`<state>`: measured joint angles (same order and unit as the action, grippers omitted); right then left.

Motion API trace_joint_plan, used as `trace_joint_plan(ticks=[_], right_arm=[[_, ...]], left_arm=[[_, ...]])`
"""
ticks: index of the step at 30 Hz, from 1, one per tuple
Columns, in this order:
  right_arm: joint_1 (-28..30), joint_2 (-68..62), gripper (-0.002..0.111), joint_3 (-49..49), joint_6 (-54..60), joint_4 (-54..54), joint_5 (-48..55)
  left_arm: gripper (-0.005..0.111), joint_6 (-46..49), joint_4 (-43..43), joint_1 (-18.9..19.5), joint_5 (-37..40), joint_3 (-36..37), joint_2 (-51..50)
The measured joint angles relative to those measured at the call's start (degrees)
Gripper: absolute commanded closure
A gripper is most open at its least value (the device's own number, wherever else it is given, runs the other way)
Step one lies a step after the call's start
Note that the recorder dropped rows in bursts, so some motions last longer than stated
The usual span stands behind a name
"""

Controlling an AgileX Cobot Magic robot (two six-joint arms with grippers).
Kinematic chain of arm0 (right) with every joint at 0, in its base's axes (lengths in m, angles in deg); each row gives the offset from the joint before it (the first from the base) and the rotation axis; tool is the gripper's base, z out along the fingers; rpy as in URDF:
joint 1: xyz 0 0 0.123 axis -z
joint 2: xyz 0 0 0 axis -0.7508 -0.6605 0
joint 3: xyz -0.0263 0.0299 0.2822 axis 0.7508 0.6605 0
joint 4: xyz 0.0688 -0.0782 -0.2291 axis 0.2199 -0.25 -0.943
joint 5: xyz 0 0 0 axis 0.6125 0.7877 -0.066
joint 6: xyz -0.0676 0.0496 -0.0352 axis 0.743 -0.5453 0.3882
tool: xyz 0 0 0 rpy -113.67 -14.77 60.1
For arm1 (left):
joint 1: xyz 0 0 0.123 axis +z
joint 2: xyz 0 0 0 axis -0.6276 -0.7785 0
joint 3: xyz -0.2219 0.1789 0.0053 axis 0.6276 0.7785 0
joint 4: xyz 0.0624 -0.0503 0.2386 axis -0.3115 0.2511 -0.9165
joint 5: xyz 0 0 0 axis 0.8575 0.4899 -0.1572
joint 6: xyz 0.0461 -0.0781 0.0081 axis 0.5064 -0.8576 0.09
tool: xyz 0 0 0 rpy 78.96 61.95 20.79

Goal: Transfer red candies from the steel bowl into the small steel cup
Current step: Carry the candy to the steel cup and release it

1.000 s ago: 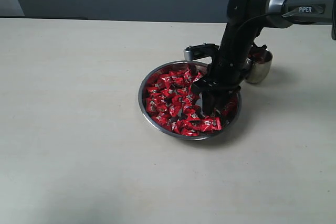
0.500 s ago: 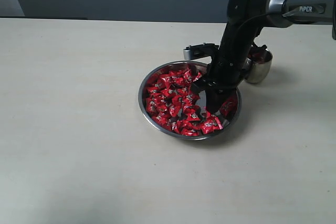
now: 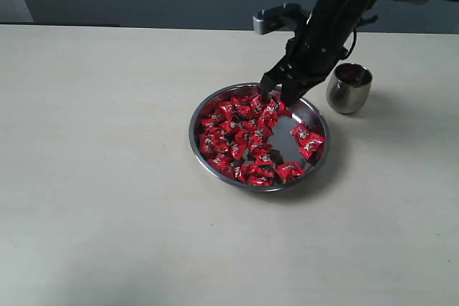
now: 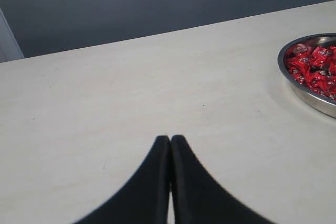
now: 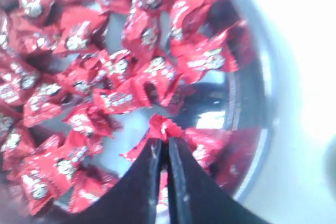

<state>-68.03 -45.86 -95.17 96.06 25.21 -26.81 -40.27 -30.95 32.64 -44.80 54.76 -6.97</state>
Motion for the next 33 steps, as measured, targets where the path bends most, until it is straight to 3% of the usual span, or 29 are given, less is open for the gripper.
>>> trace_joint_plan(ticks=[5, 10, 19, 33], right_arm=[[0.1, 3.1, 0.103, 0.0, -7.6, -14.8, -6.7], [3.4, 3.7, 0.103, 0.0, -14.8, -22.9, -9.1], [9.6, 3.7, 0.103, 0.0, -16.9, -20.2, -9.8], [9.9, 3.7, 0.102, 0.0, -15.8, -18.0, -10.0]], left_arm=[[0.106, 0.0, 0.0, 0.0, 0.0, 0.0, 0.0], [0.106, 0.0, 0.0, 0.0, 0.0, 0.0, 0.0], [0.106, 0.0, 0.0, 0.0, 0.0, 0.0, 0.0], [0.106, 0.0, 0.0, 0.0, 0.0, 0.0, 0.0]])
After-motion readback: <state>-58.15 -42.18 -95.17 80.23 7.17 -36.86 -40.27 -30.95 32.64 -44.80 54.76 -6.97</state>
